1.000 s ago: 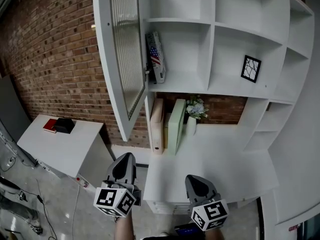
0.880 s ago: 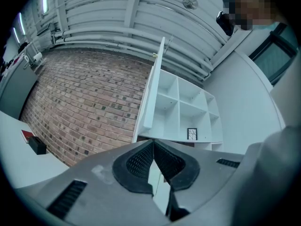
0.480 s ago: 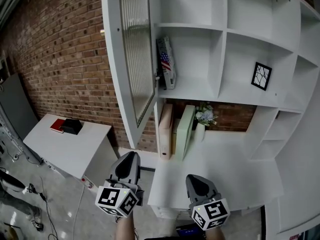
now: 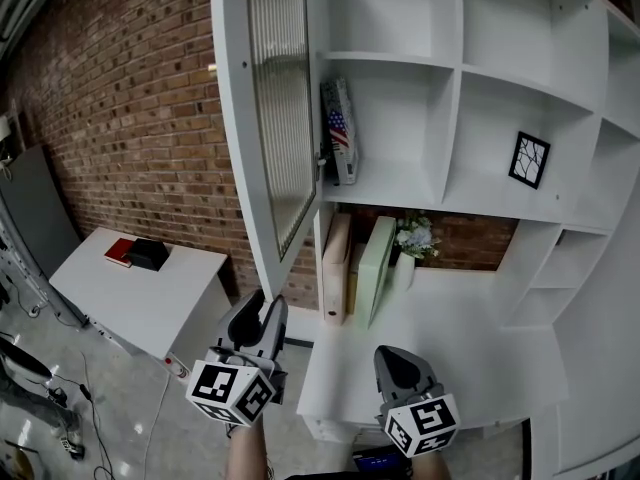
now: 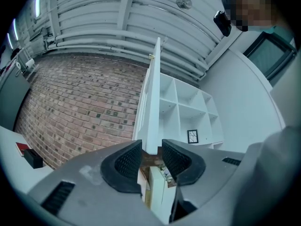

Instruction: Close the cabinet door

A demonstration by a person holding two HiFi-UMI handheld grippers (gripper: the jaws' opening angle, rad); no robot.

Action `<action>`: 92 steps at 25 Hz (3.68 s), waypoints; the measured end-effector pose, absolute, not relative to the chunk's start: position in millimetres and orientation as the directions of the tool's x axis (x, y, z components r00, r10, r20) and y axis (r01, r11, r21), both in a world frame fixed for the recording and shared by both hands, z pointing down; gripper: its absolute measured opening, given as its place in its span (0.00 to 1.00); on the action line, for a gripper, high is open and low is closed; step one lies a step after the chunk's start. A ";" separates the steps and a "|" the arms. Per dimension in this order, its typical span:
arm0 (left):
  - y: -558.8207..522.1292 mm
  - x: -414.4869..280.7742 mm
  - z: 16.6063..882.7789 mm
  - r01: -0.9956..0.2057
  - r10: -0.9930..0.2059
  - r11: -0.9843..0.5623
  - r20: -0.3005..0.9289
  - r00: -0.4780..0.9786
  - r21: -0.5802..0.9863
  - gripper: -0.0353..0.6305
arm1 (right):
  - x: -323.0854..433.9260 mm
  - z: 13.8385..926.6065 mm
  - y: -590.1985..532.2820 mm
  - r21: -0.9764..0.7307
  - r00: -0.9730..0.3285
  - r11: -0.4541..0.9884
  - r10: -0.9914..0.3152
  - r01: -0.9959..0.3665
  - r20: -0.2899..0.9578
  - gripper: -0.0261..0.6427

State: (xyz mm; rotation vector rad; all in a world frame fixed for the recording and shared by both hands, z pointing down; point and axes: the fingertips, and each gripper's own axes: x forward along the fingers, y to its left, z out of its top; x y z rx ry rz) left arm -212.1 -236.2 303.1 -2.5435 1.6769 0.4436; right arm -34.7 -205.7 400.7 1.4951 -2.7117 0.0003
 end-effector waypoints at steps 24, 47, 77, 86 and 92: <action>-241.8 -202.8 289.2 -0.920 -0.889 -0.385 -0.297 0.349 0.073 0.19 | -22.9 409.5 -201.6 0.027 -0.481 0.484 -0.873 -0.875 0.080 0.04; -245.0 -132.3 287.4 -0.871 -0.840 -0.491 -0.271 0.471 0.009 0.26 | 26.9 421.4 -185.3 0.009 -0.376 0.379 -0.920 -0.925 0.111 0.04; -258.3 -76.8 285.0 -0.860 -0.815 -0.508 -0.302 0.495 -0.038 0.31 | 87.3 424.4 -184.2 0.011 -0.281 0.286 -0.947 -0.958 0.153 0.04; -263.8 -51.4 281.7 -0.860 -0.814 -0.508 -0.300 0.498 -0.051 0.32 | 101.2 421.1 -193.5 0.012 -0.270 0.275 -0.951 -0.961 0.149 0.04; -269.3 -39.5 282.1 -0.865 -0.818 -0.499 -0.301 0.490 -0.052 0.32 | 120.7 423.0 -197.9 0.004 -0.249 0.252 -0.957 -0.968 0.151 0.04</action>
